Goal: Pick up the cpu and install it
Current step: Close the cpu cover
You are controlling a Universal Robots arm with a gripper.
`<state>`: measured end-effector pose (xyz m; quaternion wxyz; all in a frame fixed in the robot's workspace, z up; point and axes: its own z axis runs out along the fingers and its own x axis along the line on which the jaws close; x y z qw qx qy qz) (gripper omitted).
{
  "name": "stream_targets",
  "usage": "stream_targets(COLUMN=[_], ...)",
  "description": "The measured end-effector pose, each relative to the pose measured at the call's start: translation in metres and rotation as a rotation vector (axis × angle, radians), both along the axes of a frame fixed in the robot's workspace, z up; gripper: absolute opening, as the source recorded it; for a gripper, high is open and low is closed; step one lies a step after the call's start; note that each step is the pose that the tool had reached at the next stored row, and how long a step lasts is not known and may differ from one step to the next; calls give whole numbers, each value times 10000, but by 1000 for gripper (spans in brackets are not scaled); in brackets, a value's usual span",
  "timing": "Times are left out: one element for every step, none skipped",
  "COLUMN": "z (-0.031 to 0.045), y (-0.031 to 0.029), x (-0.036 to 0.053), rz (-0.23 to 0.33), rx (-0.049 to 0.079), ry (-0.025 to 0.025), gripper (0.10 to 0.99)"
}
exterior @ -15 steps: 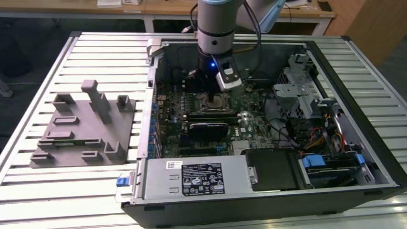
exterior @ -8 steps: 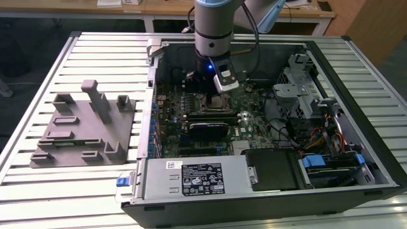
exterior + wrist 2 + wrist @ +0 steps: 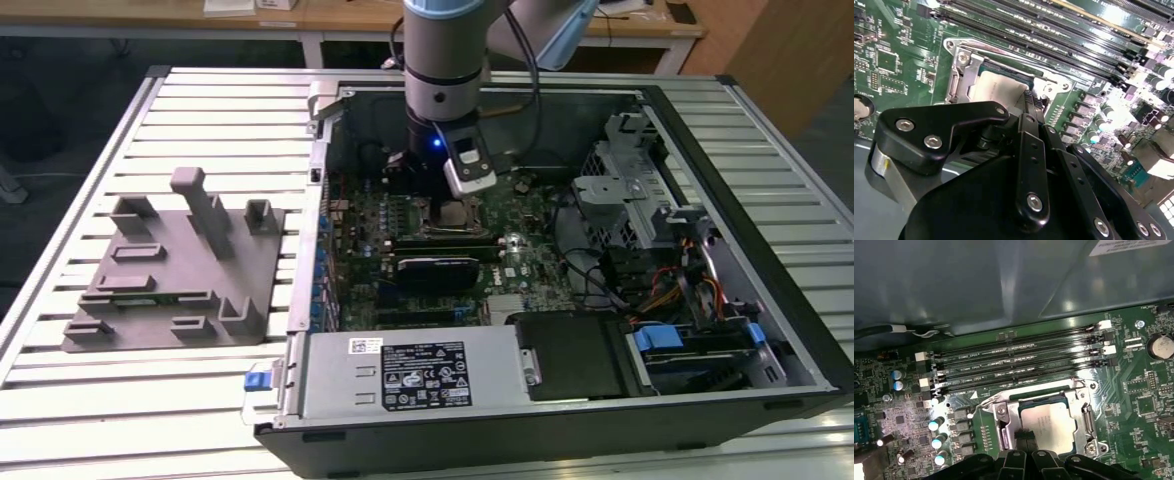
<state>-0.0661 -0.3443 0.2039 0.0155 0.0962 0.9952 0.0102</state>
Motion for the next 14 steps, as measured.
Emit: stream_targets(z=[-2, -4, -6, -8, -10, -13, -16, -19, -22, -27, -33, -38, -42, -46], y=[0, 0, 0, 0, 0, 0, 0, 0, 0, 0, 0, 0, 0, 0], x=[-15, -30, -43, -54, -63, -67, -69, -70, -71, -73, -74, -75, -75, -75], rz=[0, 1, 2, 4, 24, 81, 190, 319, 425, 503, 541, 566, 581, 589], rx=[0, 0, 1, 1, 2, 5, 4, 5, 5, 4, 5, 5, 5, 5], ry=[0, 0, -1, -1, 0, 0, 0, 0, 0, 0, 0, 0, 0, 0], gripper=[106, 106, 106, 106, 106, 106, 106, 106, 106, 106, 106, 106, 106, 106])
